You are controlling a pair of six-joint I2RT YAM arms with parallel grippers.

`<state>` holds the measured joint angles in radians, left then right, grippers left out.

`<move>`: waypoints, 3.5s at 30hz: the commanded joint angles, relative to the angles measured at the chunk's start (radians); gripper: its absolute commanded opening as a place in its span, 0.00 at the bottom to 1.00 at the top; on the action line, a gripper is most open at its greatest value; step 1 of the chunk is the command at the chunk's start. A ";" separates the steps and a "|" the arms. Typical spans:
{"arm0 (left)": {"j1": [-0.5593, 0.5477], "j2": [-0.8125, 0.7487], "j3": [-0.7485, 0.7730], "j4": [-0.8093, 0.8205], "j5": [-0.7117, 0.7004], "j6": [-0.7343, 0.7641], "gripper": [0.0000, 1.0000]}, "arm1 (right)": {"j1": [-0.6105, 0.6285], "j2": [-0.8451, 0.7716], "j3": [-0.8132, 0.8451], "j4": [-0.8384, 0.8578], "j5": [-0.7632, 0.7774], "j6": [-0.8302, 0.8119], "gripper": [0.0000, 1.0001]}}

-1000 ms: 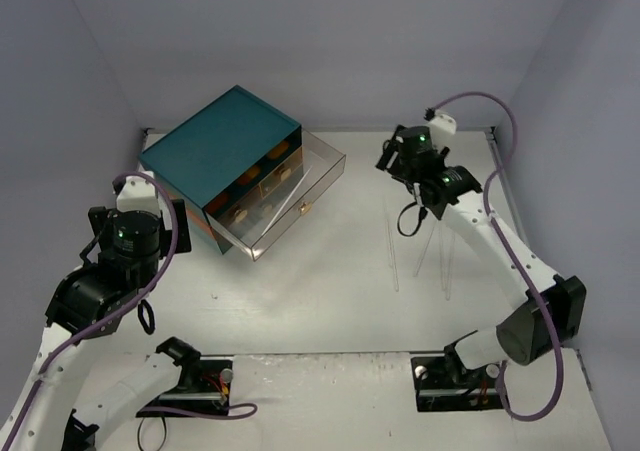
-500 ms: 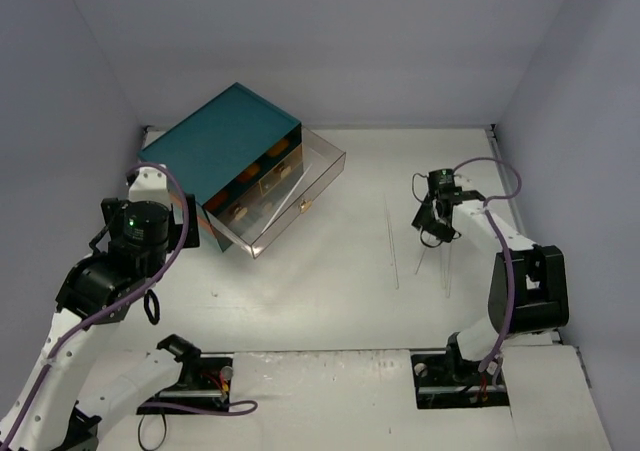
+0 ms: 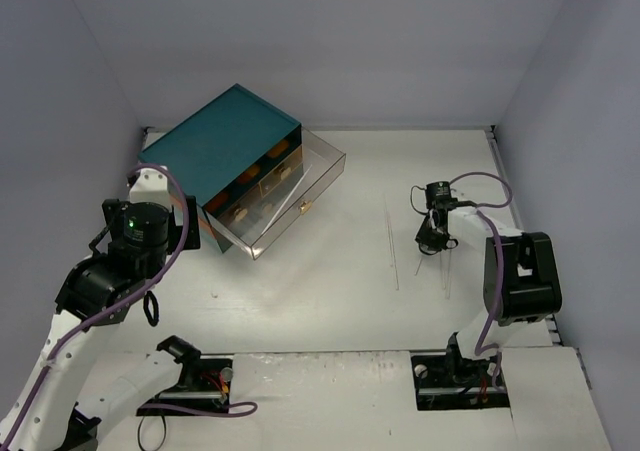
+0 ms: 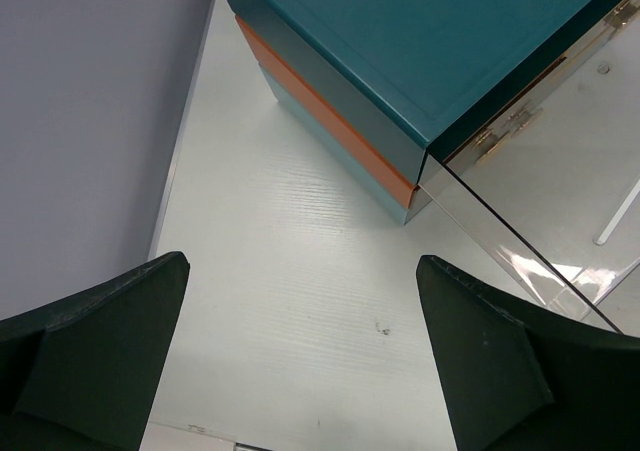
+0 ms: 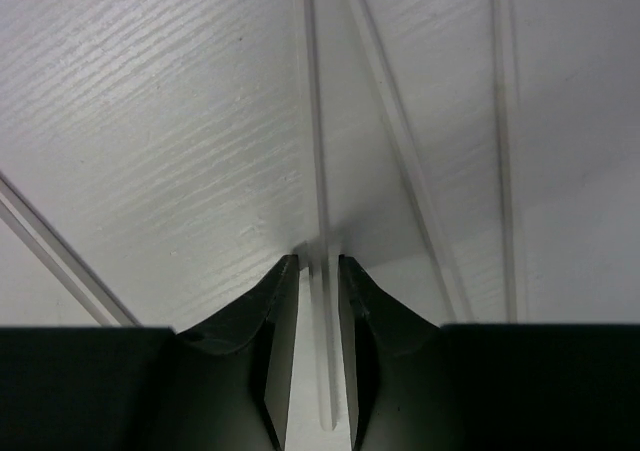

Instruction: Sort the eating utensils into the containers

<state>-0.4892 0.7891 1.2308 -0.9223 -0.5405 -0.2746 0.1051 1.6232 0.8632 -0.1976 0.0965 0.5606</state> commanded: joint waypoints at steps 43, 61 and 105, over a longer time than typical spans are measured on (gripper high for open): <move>0.006 -0.034 0.058 0.043 0.005 -0.009 0.97 | 0.763 0.125 0.868 0.159 0.194 0.252 0.37; 0.006 -0.019 0.062 0.043 0.048 -0.013 0.97 | 0.296 -0.316 0.305 -0.144 0.242 -0.005 0.49; 0.006 -0.020 0.045 0.045 0.082 -0.020 0.97 | 0.023 -0.025 -0.045 0.009 -0.066 -0.074 0.00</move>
<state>-0.4892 0.7348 1.2606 -0.9180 -0.4633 -0.2779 0.0424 1.5796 0.8061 -0.1554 0.0872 0.4440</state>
